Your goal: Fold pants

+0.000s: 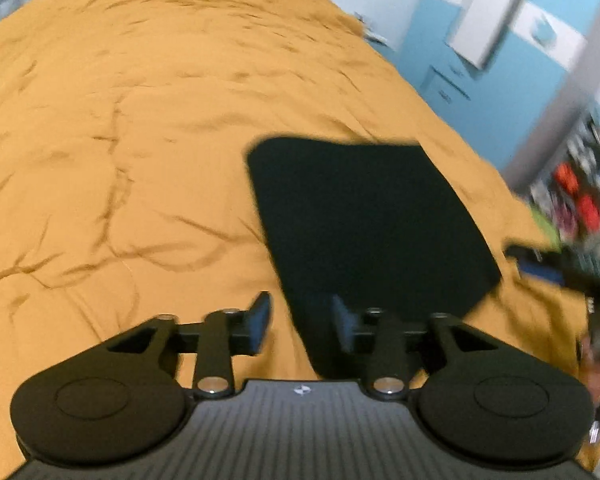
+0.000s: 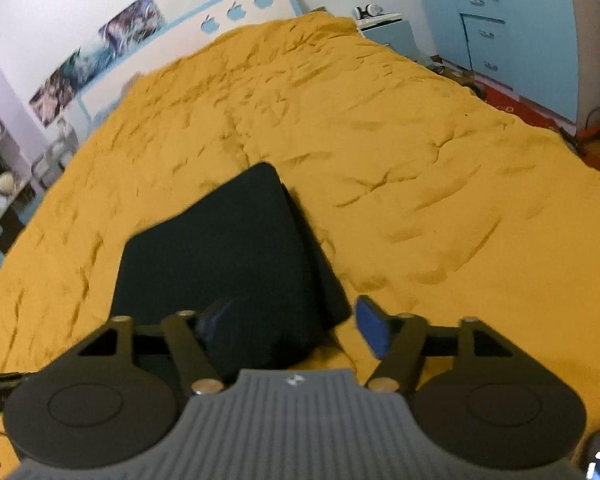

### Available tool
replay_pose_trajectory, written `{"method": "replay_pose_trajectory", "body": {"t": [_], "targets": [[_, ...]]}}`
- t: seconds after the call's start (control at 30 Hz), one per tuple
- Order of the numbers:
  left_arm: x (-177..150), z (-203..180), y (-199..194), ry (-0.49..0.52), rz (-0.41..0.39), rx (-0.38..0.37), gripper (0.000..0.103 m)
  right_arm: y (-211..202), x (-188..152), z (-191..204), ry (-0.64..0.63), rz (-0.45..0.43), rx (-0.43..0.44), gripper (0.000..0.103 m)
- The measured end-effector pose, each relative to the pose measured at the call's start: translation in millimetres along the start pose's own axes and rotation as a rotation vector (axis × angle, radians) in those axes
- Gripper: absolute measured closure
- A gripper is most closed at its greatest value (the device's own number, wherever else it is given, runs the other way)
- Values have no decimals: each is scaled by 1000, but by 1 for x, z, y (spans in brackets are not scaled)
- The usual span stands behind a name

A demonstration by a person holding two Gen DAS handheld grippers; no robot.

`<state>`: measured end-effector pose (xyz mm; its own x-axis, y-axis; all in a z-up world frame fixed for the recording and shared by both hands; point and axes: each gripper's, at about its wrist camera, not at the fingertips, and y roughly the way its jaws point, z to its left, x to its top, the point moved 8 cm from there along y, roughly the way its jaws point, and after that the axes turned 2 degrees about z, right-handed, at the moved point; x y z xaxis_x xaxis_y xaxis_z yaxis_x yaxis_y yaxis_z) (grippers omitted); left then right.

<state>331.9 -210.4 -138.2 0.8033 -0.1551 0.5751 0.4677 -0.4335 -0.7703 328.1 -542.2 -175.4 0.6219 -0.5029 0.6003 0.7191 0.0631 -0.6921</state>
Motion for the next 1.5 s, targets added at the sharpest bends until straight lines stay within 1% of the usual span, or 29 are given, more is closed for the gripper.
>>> {"method": "replay_pose_trajectory", "body": {"t": [0.07,0.17,0.23,0.37,0.5,0.73,0.77,0.8,0.83,0.9,1.0,1.07,1.13,1.23,1.3,1.37,1.43,1.47,1.5], "targets": [[12,12,7,-67,-20,-2,43,4,2,-4,32,-2,12,28],[26,25,27,-176,-5,-71,40,18,5,-8,73,18,35,28],[29,32,41,-235,8,-97,40,26,8,-11,93,28,48,28],[25,42,71,-330,55,-147,40,46,12,-20,169,42,87,28],[22,50,87,-414,62,-204,40,64,11,-28,234,63,143,33],[28,55,108,-470,92,-260,40,85,10,-25,253,81,190,37],[29,56,112,-482,96,-267,41,88,10,-25,252,86,194,41],[30,56,114,-489,100,-269,42,91,10,-24,253,89,200,43],[31,57,118,-491,103,-266,43,93,10,-23,253,90,201,43],[35,58,123,-494,109,-258,47,96,9,-23,246,88,202,45],[44,64,131,-539,120,-264,55,97,9,-23,247,84,207,48],[51,66,134,-539,115,-259,59,96,8,-24,250,85,212,49],[53,65,135,-527,114,-248,60,97,9,-23,247,87,214,49],[48,62,130,-508,107,-247,59,96,9,-24,250,91,221,50],[42,62,127,-535,132,-288,56,97,9,-25,250,94,229,50],[31,60,121,-534,152,-313,56,97,8,-25,249,95,230,50],[23,57,115,-529,158,-322,56,96,8,-23,245,97,229,54],[20,55,113,-526,157,-321,56,96,8,-22,243,96,233,57],[19,54,112,-522,153,-317,61,94,8,-23,240,93,234,60]]}}
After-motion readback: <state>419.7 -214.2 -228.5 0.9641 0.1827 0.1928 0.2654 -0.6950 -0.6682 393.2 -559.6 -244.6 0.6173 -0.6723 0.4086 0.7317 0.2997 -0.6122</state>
